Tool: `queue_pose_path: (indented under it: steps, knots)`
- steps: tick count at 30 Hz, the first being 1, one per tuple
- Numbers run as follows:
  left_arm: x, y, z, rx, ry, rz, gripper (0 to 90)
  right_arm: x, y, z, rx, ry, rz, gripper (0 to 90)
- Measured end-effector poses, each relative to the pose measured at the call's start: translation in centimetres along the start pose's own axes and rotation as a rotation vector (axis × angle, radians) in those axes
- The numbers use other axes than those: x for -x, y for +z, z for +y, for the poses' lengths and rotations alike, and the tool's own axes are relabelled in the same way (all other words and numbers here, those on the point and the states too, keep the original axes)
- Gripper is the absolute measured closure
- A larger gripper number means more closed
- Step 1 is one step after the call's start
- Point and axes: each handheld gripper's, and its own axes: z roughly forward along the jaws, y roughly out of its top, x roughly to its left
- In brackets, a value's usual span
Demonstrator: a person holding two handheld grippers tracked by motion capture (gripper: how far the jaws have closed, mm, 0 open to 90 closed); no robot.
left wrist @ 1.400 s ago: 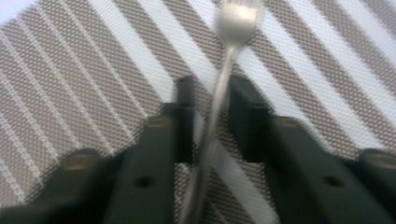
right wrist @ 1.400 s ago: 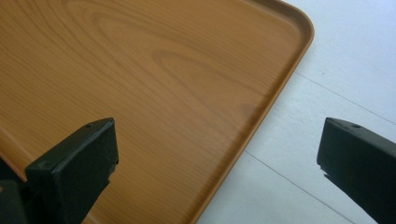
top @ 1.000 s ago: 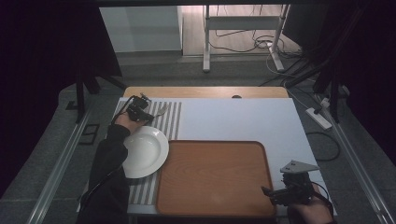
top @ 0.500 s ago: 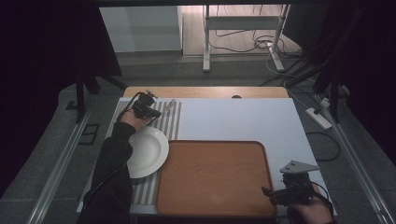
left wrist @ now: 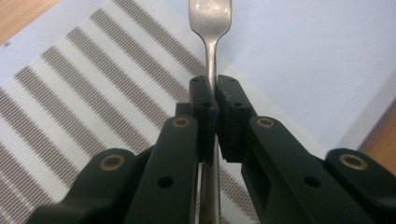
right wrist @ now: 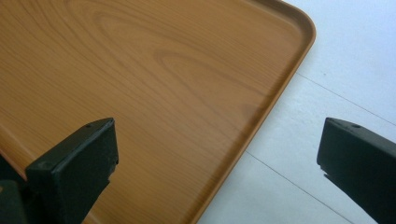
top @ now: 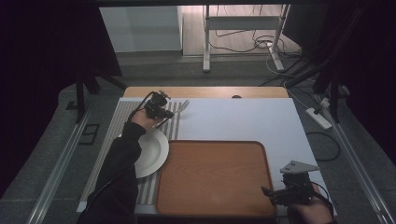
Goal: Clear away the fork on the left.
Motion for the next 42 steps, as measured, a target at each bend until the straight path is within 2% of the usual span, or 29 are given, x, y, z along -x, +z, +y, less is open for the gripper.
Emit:
queue_pose_path:
  steps: [12,18,22,32,40,42]
  knots:
    - [3.6,0.8,1.4,-0.008,0.036,-0.042,85.9,0.0,0.0,0.0,0.0,-0.001,0.001,0.0]
    - [5.3,1.0,1.9,-0.026,0.076,-0.053,85.8,0.0,0.0,0.0,0.001,-0.002,0.002,0.0]
    - [6.5,0.9,2.0,-0.019,0.074,-0.07,85.8,0.0,0.0,0.0,0.001,-0.003,0.004,0.0]
    - [9.0,0.8,1.2,-0.034,0.084,-0.082,85.8,0.0,-0.1,0.0,0.01,0.006,0.003,0.0]
    - [10.2,0.3,-0.4,-0.031,0.071,-0.111,85.8,0.1,-0.3,-0.1,0.033,0.019,0.001,0.0]
    - [10.6,0.1,-0.9,-0.022,0.051,-0.121,85.8,0.1,-0.4,-0.1,0.039,0.021,-0.001,0.0]
